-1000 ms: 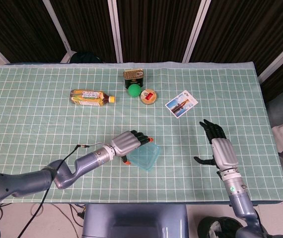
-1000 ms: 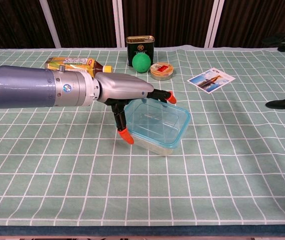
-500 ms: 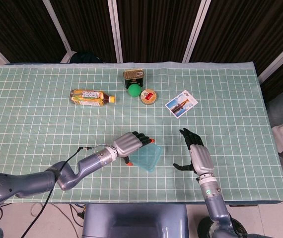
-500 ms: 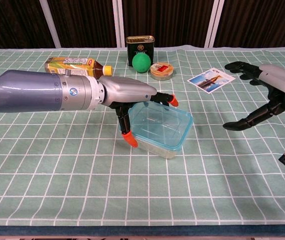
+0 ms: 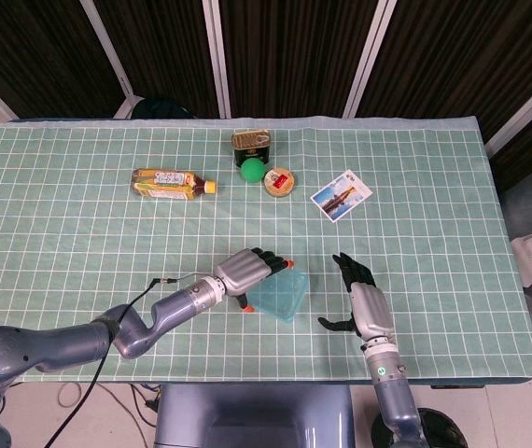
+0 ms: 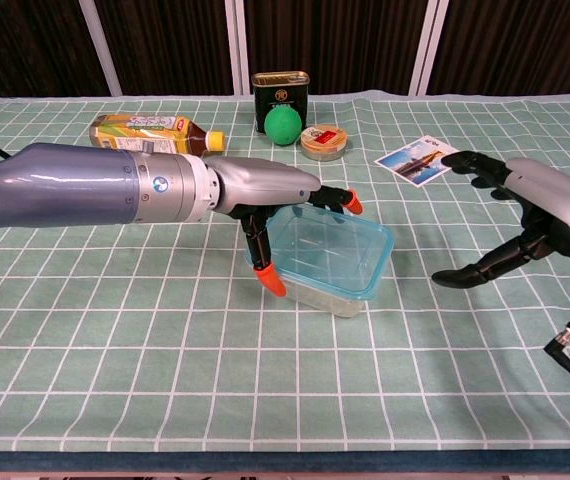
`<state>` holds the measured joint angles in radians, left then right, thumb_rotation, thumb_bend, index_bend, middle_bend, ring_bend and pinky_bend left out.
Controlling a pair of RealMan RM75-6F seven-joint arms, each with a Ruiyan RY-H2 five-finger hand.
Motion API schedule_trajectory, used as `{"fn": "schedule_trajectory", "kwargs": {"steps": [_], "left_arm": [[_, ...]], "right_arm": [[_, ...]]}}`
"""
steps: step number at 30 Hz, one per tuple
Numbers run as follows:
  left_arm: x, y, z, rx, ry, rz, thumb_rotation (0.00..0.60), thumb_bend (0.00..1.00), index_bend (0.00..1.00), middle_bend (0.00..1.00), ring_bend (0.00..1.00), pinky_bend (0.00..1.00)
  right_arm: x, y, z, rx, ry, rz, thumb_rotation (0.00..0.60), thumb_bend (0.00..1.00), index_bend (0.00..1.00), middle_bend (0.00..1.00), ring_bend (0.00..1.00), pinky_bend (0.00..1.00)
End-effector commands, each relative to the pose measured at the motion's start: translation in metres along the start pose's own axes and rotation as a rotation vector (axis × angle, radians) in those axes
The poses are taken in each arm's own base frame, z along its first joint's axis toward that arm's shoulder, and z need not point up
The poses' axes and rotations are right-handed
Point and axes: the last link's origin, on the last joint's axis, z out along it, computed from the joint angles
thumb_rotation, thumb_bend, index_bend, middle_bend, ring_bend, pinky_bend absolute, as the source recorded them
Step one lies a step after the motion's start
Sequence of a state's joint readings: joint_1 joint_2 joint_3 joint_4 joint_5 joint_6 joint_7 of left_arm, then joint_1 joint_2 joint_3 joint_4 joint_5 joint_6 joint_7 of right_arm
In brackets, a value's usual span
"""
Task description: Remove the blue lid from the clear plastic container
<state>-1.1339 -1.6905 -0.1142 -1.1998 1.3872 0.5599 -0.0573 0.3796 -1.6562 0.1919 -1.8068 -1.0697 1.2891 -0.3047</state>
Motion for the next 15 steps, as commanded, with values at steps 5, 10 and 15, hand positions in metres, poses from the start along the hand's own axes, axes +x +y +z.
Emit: {"fn": "schedule_trajectory", "kwargs": {"steps": [5, 10, 15], "left_arm": [[0.003, -0.002, 0.000, 0.016, 0.000, -0.031, 0.600, 0.07, 0.07, 0.12, 0.11, 0.25], [0.003, -0.001, 0.001, 0.023, 0.000, -0.057, 0.600, 0.07, 0.07, 0.12, 0.11, 0.25], [0.001, 0.004, 0.004, 0.021, -0.007, -0.078, 0.600, 0.07, 0.07, 0.12, 0.11, 0.25]], "right_arm": [[-0.009, 0.000, -0.007, -0.012, -0.030, 0.004, 0.600, 0.13, 0.00, 0.00, 0.00, 0.00], [-0.014, -0.002, -0.011, -0.011, -0.044, 0.018, 0.600, 0.13, 0.00, 0.00, 0.00, 0.00], [-0.020, -0.006, -0.011, -0.004, -0.045, 0.036, 0.600, 0.13, 0.00, 0.00, 0.00, 0.00]]}}
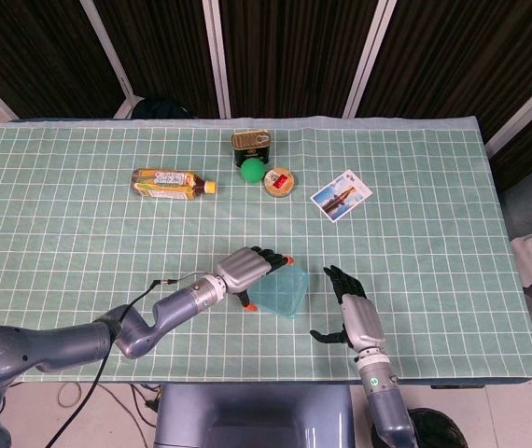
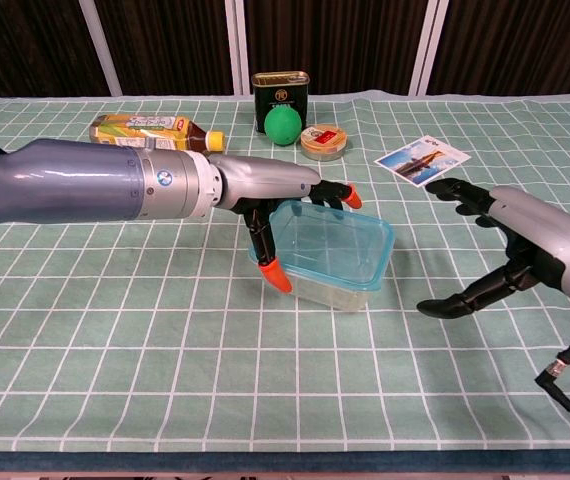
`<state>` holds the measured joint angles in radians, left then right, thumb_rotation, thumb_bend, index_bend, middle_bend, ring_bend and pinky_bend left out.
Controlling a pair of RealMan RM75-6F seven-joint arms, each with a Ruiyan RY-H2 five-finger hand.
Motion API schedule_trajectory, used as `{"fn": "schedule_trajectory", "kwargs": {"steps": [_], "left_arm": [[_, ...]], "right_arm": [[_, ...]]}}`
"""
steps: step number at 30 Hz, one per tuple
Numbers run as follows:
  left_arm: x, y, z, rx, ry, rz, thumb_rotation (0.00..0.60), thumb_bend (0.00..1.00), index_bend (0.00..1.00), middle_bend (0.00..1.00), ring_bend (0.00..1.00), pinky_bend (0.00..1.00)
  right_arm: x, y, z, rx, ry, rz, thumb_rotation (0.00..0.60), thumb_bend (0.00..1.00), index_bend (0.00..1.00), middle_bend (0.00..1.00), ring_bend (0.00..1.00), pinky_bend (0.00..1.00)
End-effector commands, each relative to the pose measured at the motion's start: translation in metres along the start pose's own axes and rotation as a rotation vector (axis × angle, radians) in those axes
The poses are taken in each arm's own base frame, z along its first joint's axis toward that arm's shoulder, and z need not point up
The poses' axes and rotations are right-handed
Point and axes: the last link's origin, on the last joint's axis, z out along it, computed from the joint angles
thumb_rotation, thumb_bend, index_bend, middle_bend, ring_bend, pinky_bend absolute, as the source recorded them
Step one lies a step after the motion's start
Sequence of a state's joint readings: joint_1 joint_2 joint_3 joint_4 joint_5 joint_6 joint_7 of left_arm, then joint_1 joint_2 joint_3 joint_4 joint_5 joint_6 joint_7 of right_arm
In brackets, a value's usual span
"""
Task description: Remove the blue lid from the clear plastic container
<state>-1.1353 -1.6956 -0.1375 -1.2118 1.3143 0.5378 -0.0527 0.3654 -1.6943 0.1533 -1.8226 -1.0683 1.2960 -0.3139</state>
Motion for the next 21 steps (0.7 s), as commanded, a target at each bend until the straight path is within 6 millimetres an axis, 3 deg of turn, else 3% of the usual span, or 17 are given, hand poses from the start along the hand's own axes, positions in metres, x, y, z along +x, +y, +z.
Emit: {"fn": "schedule_trajectory", "kwargs": {"steps": [1, 21], "left_arm": [[-0.001, 0.003, 0.001, -0.004, -0.007, -0.003, 0.600, 0.07, 0.07, 0.12, 0.11, 0.25], [0.008, 0.015, 0.009, -0.007, -0.033, -0.063, 0.600, 0.07, 0.07, 0.13, 0.11, 0.25]], "right_arm": [[-0.003, -0.003, 0.002, 0.005, 0.011, 0.017, 0.600, 0.13, 0.00, 0.00, 0.00, 0.00], [-0.016, -0.009, 0.008, 0.026, 0.057, 0.036, 0.600, 0.13, 0.00, 0.00, 0.00, 0.00]]}}
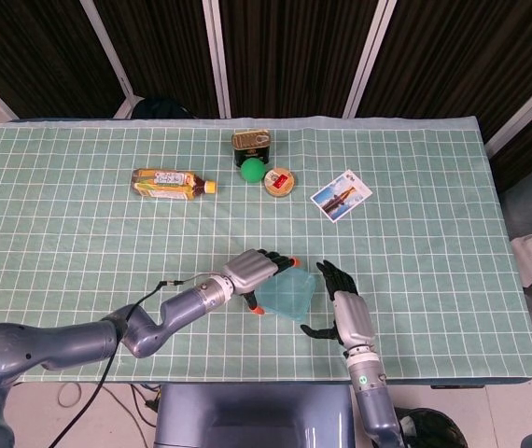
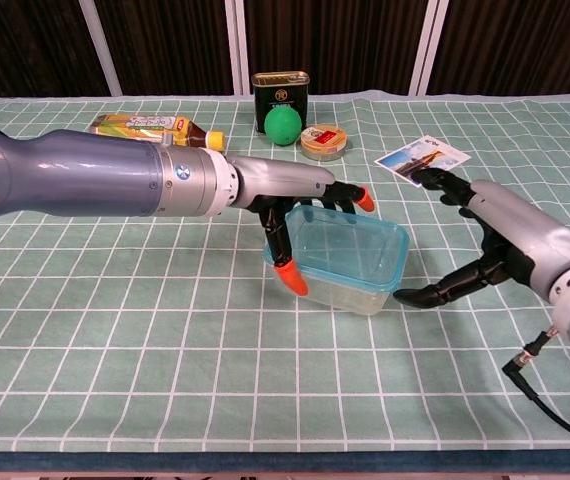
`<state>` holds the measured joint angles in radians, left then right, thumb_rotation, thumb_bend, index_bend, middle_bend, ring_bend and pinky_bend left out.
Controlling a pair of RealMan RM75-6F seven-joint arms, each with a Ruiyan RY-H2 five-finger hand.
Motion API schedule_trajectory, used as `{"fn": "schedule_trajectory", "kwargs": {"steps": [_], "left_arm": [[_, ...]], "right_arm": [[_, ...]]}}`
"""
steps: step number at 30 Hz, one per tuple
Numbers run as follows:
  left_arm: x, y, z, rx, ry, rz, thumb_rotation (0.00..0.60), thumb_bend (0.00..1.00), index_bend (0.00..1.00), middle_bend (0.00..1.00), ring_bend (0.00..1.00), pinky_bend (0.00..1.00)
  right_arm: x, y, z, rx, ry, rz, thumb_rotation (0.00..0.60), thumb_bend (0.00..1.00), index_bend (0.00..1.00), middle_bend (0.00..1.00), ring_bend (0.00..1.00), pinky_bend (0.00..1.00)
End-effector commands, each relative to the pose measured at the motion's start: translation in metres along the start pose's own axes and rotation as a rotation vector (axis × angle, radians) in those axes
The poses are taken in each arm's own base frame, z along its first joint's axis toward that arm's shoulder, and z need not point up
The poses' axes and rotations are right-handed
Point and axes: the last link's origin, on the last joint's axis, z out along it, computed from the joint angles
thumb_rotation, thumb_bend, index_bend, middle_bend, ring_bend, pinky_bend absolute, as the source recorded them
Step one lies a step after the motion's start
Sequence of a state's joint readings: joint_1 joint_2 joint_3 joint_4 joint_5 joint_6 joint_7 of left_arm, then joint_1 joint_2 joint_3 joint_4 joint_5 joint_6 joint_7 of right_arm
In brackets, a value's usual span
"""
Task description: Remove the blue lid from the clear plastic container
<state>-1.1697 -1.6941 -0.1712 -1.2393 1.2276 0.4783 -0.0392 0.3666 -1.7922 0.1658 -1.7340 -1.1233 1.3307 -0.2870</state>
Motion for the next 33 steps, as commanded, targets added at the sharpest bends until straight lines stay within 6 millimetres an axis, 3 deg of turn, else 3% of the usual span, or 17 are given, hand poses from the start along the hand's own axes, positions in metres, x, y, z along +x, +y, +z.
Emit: {"fn": "schedule_trajectory", "kwargs": {"steps": [1, 11, 33], "left_arm": [[0.0008, 0.0032, 0.0011, -0.006, -0.003, 0.003, 0.600, 0.07, 0.07, 0.12, 0.11, 0.25], [-0.0018, 0.0062, 0.0014, -0.007, -0.015, 0.001, 0.600, 0.07, 0.08, 0.12, 0.11, 0.25], [0.0021, 0.0024, -0.0008, 0.010, -0.012, -0.008, 0.600, 0.07, 0.08, 0.12, 0.11, 0.25]], "right_arm": [[-0.0020, -0.0005, 0.0001, -0.007, 0.002, 0.012, 0.600, 0.13, 0.00, 0.00, 0.00, 0.00], [-0.0109, -0.0061, 0.0003, -0.022, 0.005, 0.049, 0.600, 0.13, 0.00, 0.00, 0.00, 0.00], [-0.0090, 0.0008, 0.0030, -0.044, 0.021, 0.043, 0.600, 0.13, 0.00, 0.00, 0.00, 0.00]]}}
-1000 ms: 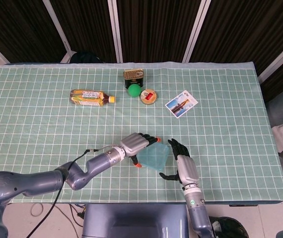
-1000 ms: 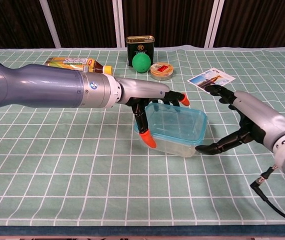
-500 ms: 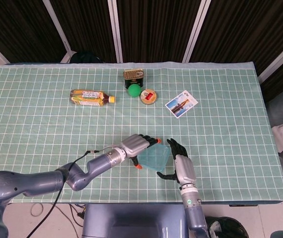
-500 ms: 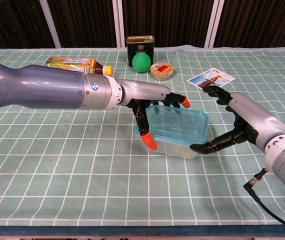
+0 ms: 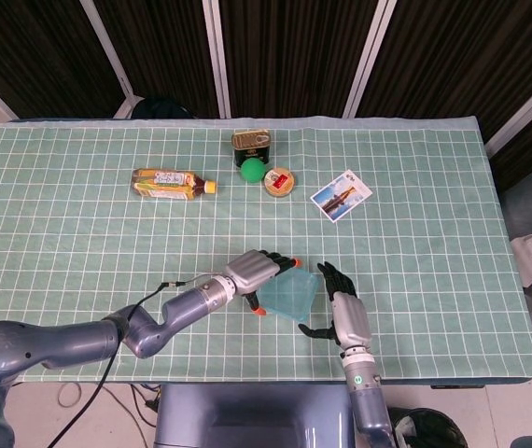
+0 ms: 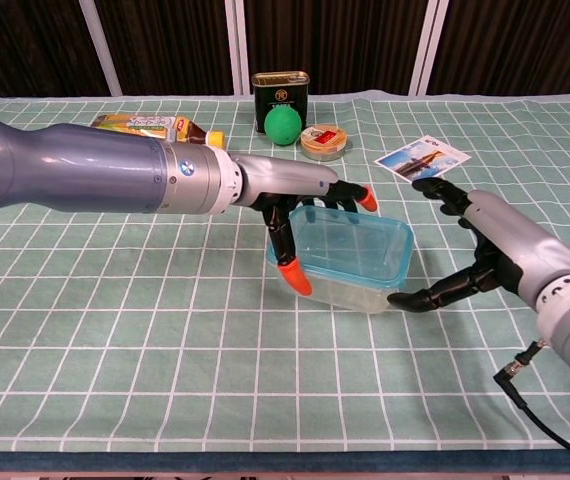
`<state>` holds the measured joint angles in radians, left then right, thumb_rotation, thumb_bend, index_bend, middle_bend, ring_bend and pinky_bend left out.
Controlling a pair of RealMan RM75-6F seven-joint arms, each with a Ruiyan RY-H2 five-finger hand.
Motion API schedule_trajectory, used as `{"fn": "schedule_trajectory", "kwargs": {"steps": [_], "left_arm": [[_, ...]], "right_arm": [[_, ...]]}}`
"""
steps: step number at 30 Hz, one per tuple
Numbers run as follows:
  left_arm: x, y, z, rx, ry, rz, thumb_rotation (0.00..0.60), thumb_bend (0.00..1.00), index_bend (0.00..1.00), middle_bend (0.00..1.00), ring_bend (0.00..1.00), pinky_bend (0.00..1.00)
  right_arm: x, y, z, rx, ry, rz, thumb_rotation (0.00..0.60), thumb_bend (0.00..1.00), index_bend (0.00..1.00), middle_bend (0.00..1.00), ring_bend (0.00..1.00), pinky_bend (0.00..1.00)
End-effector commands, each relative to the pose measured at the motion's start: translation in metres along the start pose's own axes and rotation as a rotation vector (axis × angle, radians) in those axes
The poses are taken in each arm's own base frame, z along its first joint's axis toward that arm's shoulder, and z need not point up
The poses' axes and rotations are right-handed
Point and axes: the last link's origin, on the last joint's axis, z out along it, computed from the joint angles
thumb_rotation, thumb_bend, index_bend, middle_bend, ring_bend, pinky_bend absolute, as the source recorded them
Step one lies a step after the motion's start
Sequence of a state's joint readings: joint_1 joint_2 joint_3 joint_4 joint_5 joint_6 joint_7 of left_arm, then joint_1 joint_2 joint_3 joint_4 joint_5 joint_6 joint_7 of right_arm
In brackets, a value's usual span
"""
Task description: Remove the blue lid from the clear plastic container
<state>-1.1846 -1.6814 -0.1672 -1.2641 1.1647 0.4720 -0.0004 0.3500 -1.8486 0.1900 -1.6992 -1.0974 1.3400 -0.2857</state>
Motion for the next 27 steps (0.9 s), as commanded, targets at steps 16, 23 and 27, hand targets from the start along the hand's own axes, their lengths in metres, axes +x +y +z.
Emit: {"fn": "schedule_trajectory", "kwargs": {"steps": [16, 23, 27], "left_arm": [[-0.0027, 0.0012, 0.0011, 0.000, -0.010, 0.011, 0.600, 0.07, 0.09, 0.13, 0.11, 0.25], [-0.0017, 0.0014, 0.0019, 0.001, -0.011, 0.014, 0.600, 0.07, 0.10, 0.13, 0.13, 0.26], [-0.0022, 0.0021, 0.0028, -0.001, -0.014, 0.018, 0.600, 0.07, 0.10, 0.15, 0.15, 0.28]], "right_arm": [[0.0030, 0.0019, 0.0032, -0.009, 0.016, 0.015, 0.600, 0.13, 0.00, 0.00, 0.00, 0.00], [0.0035, 0.0013, 0.0040, -0.003, 0.034, 0.031, 0.600, 0.13, 0.00, 0.00, 0.00, 0.00], [0.0042, 0.0008, 0.0046, 0.003, 0.050, 0.042, 0.600, 0.13, 0.00, 0.00, 0.00, 0.00]]}}
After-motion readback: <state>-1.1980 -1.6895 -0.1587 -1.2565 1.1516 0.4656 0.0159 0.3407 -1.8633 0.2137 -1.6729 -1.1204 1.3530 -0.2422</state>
